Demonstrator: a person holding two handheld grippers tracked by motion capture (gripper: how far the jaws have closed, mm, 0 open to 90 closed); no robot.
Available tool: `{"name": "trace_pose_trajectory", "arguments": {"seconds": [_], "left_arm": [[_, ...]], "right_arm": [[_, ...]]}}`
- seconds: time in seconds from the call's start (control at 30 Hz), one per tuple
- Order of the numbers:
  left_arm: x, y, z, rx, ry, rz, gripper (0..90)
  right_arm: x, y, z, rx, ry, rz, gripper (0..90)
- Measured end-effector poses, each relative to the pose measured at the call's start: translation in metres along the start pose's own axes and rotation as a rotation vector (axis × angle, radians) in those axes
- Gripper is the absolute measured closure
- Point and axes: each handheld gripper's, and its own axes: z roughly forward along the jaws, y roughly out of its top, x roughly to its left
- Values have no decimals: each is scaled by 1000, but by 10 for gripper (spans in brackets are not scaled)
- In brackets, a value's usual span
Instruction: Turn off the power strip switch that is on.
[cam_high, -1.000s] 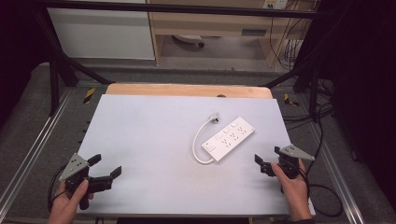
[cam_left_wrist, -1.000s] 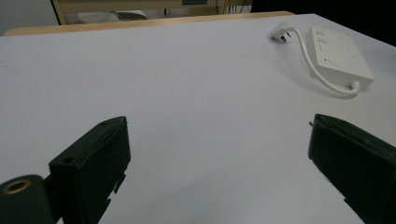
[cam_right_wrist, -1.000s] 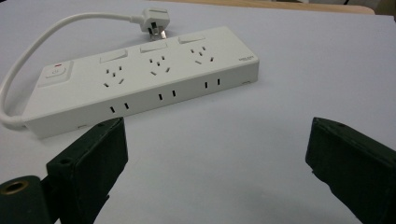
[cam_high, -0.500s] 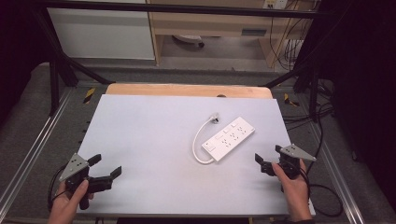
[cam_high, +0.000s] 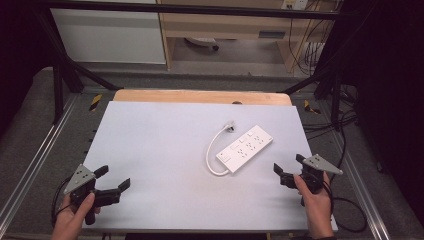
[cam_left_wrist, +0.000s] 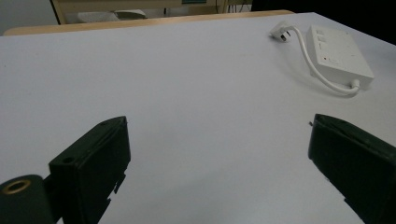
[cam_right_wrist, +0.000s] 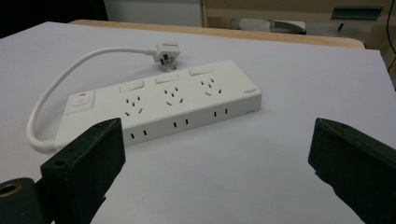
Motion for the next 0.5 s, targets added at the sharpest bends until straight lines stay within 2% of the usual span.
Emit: {"name": "trace_pose_trajectory", "arguments": {"seconds": [0.23,0.5], "left_arm": [[0,0,0,5,3,0,56],[1,-1,0,10,7,-2,56]], "right_arm": [[8,7,-5,-29,21,-10,40],[13,18,-8,-24,39,-21,37]]}}
